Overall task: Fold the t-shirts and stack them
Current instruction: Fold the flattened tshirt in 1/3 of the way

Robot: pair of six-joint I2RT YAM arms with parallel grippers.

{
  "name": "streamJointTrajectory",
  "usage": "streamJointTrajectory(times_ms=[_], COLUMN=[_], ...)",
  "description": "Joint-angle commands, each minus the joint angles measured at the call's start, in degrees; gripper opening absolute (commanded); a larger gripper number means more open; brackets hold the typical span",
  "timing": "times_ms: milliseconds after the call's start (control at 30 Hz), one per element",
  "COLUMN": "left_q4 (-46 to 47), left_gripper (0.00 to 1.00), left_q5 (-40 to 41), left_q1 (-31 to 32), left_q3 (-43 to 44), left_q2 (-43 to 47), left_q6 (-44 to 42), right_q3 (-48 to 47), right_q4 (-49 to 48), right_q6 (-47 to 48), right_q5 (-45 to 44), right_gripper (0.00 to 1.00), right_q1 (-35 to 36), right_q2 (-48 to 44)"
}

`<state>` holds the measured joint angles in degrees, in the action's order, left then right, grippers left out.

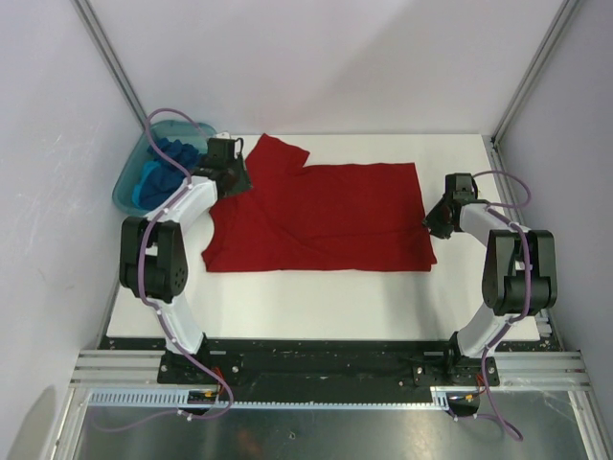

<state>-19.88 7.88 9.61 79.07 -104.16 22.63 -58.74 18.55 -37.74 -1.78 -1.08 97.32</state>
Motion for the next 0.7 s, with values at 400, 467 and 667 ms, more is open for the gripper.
streamJointTrajectory(times_ms=[400,467,667], left_q4=[-4.78,-5.27,-5.97], left_gripper=[0.46,0.43,0.41], left_q5=[5.44,7.14,6.36], left_q1=[-2.25,-3.35,-8.12], left_q3=[-25.18,-29.25,-34.85], left_q2=[24.57,27.95,33.70], left_q6=[14.64,16.61,18.74], right_q3=[-2.19,-0.33,7.34], right_q4=[9.13,9.80,10.10], right_q6=[3.25,3.41,2.10], right_q5=[-2.04,-2.78,-2.62], right_gripper=[0.45,0.42,0.27], right_q1=[4.82,4.87,4.08], right_q2=[-6.35,-7.84,-12.24])
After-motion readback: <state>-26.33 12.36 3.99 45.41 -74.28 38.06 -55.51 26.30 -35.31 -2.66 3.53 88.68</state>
